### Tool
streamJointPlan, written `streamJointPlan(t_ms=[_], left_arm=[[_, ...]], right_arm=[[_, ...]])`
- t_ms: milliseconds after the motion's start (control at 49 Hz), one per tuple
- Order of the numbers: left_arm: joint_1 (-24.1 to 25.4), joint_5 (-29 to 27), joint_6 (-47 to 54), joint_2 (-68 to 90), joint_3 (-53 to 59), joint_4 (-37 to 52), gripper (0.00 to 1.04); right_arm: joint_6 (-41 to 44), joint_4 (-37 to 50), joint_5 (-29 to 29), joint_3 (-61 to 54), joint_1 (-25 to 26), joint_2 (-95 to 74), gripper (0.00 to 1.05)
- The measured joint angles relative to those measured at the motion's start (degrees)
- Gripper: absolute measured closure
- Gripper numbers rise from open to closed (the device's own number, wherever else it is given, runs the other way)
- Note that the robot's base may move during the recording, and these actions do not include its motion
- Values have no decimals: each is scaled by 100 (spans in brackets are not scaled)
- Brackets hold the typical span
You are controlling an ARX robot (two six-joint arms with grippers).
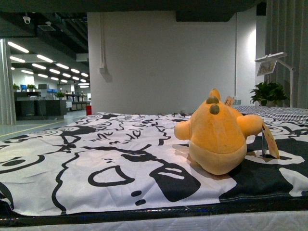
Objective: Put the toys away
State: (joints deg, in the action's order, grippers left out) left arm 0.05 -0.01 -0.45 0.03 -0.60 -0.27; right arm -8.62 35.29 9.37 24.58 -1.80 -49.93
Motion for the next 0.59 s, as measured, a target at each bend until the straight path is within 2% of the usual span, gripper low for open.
streamJointPlan(t_ms=[204,347,449,592], left_arm=[[0,0,0,2,0,0,6],[0,0,2,2,0,0,6],[0,0,0,2,0,0,6],[0,0,0,2,0,0,6]], right_arm=[[435,31,-839,1340,-1005,-1143,6],[1285,72,-1652,2452,-1733,-2317,6],[1580,-190,-2015,3178,-1963,-3042,6],[1646,-490,-2350,3818,-1998,-3633,6]])
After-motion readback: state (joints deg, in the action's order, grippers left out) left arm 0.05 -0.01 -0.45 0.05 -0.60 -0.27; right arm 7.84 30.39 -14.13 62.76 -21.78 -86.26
